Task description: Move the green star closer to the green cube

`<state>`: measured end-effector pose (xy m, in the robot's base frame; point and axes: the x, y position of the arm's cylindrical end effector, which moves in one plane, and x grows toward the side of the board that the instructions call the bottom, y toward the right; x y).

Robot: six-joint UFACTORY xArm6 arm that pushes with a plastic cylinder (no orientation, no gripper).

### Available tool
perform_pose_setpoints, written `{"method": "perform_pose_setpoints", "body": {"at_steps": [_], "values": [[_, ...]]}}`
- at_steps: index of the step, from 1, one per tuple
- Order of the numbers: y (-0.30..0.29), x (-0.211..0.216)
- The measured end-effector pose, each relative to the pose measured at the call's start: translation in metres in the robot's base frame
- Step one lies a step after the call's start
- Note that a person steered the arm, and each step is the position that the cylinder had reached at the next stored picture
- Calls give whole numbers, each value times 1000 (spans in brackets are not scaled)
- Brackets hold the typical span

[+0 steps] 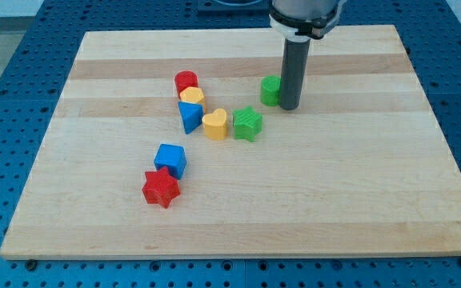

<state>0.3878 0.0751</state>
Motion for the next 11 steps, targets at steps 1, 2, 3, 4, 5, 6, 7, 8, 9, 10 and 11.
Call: {"method": "perform_pose_setpoints", "body": {"at_steps": [1, 2, 3, 4, 5, 6, 7, 8, 9, 10, 11], "values": [[0, 14], [0, 39], [-1, 56], [-10, 76], [-25, 96], [-40, 101], [-56, 101], [-72, 101], [-75, 96], [-75, 90], [-75, 82]]}}
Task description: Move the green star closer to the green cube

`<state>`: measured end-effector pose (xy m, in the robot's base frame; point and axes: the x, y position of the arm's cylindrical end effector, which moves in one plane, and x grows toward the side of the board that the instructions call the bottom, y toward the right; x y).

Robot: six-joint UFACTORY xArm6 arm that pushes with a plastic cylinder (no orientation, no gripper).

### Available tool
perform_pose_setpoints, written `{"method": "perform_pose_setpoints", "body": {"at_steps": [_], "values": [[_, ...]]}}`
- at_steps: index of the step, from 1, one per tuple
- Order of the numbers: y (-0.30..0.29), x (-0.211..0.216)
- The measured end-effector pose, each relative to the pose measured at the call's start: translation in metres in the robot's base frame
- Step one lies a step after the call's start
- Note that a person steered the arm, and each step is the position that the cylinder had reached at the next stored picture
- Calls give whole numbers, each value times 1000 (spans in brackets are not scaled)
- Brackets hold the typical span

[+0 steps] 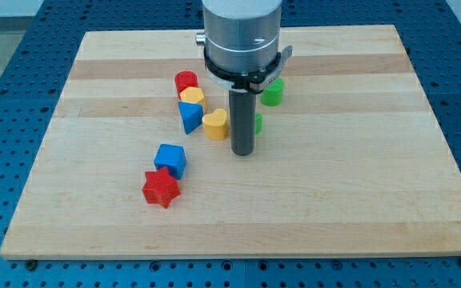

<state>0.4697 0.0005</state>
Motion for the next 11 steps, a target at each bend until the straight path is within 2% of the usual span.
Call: {"method": "perform_pose_setpoints", "body": {"at_steps": [3, 7, 9, 11], "values": [[0, -31], [44, -33], [68, -50], [67, -50]]}}
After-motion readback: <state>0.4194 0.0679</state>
